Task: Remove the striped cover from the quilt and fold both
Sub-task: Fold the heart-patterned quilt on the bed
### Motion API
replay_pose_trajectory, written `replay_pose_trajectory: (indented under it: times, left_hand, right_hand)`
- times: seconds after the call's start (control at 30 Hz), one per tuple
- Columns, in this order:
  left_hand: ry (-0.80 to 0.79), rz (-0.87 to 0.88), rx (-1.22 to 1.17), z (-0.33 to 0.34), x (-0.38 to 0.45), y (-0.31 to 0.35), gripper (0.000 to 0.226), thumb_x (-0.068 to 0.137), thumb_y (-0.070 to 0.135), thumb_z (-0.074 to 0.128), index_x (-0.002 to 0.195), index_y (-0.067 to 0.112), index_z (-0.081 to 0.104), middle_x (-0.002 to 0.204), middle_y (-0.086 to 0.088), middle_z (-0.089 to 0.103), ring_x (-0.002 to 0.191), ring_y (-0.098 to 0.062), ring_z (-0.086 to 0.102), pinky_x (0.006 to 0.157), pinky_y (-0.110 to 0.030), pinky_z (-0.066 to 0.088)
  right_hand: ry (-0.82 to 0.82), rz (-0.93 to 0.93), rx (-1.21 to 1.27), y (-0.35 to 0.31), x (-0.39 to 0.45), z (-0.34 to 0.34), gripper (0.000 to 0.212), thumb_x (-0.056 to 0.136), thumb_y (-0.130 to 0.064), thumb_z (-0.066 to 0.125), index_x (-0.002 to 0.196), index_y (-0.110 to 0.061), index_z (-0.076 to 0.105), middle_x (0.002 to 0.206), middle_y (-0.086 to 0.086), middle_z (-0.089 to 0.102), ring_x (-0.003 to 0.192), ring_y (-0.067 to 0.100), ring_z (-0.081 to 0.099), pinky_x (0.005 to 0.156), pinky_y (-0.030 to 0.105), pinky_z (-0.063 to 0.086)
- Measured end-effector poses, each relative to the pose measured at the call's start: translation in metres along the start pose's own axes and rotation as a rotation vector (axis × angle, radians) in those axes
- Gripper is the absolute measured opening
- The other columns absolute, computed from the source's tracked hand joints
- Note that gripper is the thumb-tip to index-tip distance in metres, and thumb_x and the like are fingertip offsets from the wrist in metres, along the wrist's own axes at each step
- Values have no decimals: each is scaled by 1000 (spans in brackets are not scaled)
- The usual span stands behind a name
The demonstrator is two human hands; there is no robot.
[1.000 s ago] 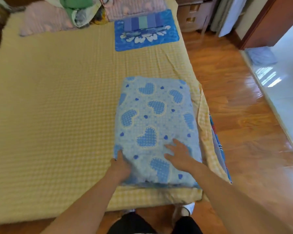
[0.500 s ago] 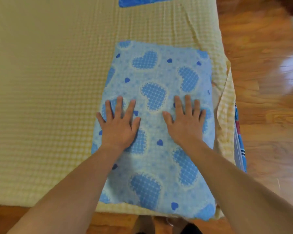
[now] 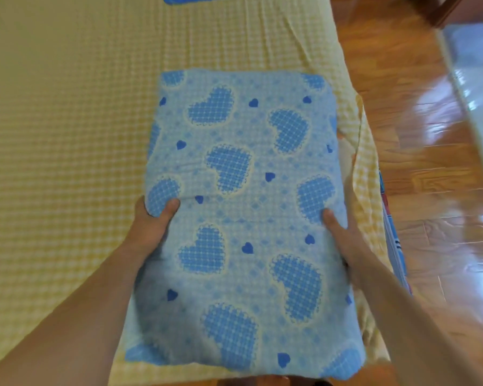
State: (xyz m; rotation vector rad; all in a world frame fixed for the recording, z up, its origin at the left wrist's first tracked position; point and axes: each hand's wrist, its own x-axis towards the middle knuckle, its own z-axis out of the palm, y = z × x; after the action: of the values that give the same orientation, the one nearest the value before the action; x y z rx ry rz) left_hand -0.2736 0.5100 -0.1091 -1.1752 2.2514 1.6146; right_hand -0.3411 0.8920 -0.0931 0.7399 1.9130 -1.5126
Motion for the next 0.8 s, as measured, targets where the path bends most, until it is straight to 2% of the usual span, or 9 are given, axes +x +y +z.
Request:
replay_pose_trajectory:
  times: [0.07,0.2,0.33,0.4,0.43,0.5,0.57,0.7,0.8]
  left_hand:
    - [-39,-28,-82,3,-3,10,69,71,64,70,124,21,64,115,1,72,106,-19,69,92,-37,55]
    - [-23,66,-138,21,-31,33,59,72,76,69,115,35,69,106,22,73,93,4,69,73,-17,54]
    - [-60,-38,15,56,-49,34,66,76,62,75,128,24,60,123,2,68,112,-20,66,95,-42,53]
    - [122,-68,298,75,-51,57,84,78,57,75,144,20,41,144,-12,48,129,-34,52,107,-51,43]
    - [258,26,521,83,-55,74,86,81,52,72,151,23,29,154,-17,33,137,-39,39,112,-55,35]
    - [409,424,792,108,-76,102,76,87,35,61,153,30,24,160,-19,18,145,-43,22,118,-58,21]
    - [309,648,803,148,-112,115,63,92,30,51,152,32,30,161,-16,18,148,-42,16,119,-60,18]
    - [61,602,1028,209,-180,69,63,101,54,24,159,36,8,167,-11,-2,152,-39,-5,119,-63,4]
    - [72,577,1115,197,-183,37,63,102,57,18,159,36,3,167,-8,-3,153,-35,-8,119,-65,6]
  right_hand:
    - [-94,63,26,-1,5,-8,77,58,-81,74,124,-43,60,113,-2,73,99,23,72,93,50,55]
    - [92,-39,-147,-28,13,-35,86,49,-95,63,114,-39,67,105,-7,75,91,16,73,86,39,56]
    - [95,-37,-200,-21,23,-73,103,59,-93,54,134,-23,57,125,4,66,114,27,63,104,49,46]
    - [-40,59,-25,-13,26,-86,74,78,-77,56,128,-22,63,118,5,70,107,26,68,99,48,51]
    - [-66,79,58,-10,27,-92,55,87,-67,53,118,-23,69,109,2,73,98,22,71,88,43,56]
    - [62,77,82,-2,30,-107,30,97,-45,49,97,-27,72,92,-3,69,80,16,67,65,32,56]
    - [240,54,-38,21,34,-124,23,100,-28,47,107,-22,68,99,6,63,91,26,62,73,36,54]
    - [102,295,-88,81,31,-133,29,100,-31,45,110,-11,63,99,15,64,90,31,63,76,38,49]
    - [216,105,-620,103,18,-166,23,102,-29,42,111,-14,56,98,18,65,90,36,62,68,32,40]
